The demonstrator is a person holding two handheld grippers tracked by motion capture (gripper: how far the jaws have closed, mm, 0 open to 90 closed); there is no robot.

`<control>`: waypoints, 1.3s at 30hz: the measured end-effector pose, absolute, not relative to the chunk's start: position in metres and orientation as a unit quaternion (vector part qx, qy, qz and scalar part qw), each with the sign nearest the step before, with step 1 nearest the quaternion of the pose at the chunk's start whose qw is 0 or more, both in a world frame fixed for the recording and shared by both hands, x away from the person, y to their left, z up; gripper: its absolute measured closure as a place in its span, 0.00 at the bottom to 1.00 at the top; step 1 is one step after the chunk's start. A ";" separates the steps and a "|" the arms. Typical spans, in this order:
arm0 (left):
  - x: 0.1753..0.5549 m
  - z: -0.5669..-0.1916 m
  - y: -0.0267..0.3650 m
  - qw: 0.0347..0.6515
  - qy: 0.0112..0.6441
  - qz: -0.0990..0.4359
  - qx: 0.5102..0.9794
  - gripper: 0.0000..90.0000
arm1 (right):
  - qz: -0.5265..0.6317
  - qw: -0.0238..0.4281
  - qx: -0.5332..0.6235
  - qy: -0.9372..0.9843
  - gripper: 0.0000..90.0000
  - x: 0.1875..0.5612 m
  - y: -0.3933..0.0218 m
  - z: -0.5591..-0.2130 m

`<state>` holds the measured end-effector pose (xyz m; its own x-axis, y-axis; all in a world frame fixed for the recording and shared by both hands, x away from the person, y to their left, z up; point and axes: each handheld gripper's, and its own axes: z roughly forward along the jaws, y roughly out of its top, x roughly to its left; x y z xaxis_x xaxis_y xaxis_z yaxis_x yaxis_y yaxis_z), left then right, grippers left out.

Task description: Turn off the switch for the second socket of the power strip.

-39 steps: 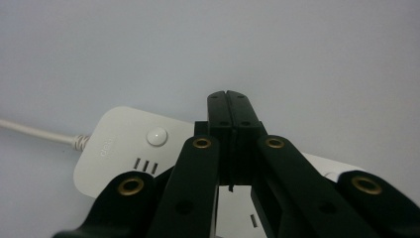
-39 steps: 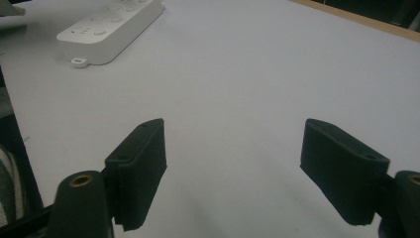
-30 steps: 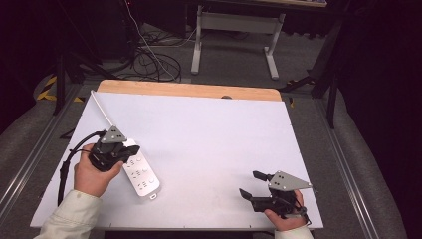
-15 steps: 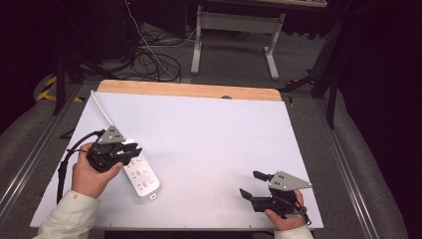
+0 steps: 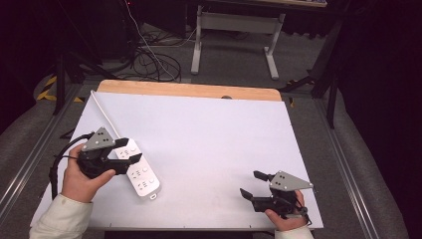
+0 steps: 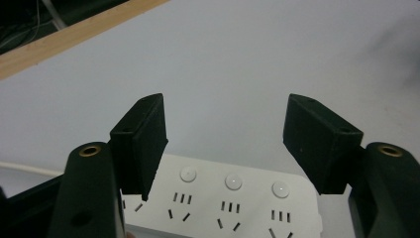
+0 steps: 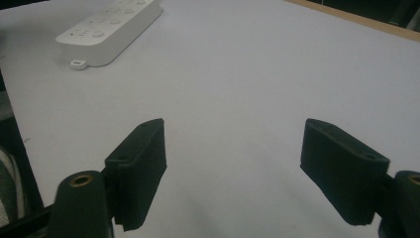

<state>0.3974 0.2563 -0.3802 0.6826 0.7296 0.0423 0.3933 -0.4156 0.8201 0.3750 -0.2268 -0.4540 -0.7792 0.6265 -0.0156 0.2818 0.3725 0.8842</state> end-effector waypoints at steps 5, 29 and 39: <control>0.385 -0.381 0.263 0.435 0.332 0.203 0.812 0.31 | 0.483 0.179 0.281 0.810 0.29 0.375 -0.227 -0.454; 0.351 -0.424 0.302 0.487 0.328 0.232 0.776 0.20 | 0.482 0.184 0.280 0.810 0.29 0.374 -0.227 -0.454; 0.345 -0.444 0.311 0.483 0.310 0.234 0.785 0.19 | 0.480 0.184 0.281 0.810 0.29 0.375 -0.226 -0.454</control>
